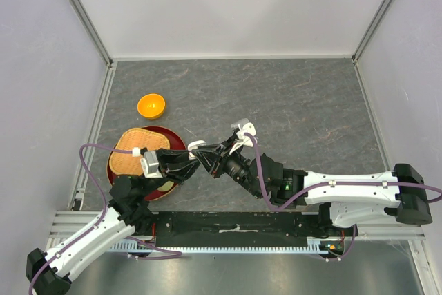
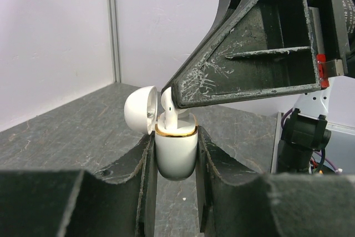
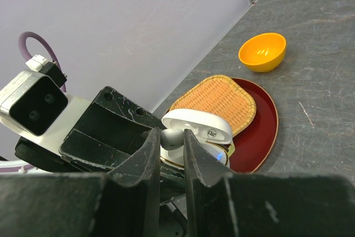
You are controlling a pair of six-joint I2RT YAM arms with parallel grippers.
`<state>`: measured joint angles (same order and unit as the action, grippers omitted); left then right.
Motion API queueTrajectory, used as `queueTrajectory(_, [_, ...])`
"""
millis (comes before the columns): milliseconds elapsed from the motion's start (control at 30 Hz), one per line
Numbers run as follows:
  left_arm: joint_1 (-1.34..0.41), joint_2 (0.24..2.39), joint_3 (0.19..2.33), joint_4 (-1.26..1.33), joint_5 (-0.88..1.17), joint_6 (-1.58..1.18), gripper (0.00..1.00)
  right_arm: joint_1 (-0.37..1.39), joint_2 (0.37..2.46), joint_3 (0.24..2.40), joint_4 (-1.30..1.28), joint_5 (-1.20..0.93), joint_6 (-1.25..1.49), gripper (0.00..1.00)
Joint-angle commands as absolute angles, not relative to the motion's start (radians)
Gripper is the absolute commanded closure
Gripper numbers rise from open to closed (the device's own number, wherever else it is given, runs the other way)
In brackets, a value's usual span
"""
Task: Insert the wireless bluetooth earbuds into the charging case
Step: Place the earbud in the charging case.
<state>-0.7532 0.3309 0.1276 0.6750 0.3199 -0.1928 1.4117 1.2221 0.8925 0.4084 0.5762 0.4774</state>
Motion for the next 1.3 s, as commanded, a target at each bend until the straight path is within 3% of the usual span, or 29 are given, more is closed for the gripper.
queueTrajectory(0, [-0.753,0.318,0.169,0.758,0.318,-0.152,0.98,1.408,1.201,0.920,0.359,0.609,0.466,0.84])
queueTrajectory(733, [-0.753,0.322,0.161,0.752,0.331,-0.166,0.98,1.408,1.200,0.919,0.391,0.624,0.480,0.63])
queueTrajectory(1267, [-0.753,0.331,0.161,0.746,0.336,-0.169,0.98,1.408,1.167,0.920,0.452,0.558,0.440,0.59])
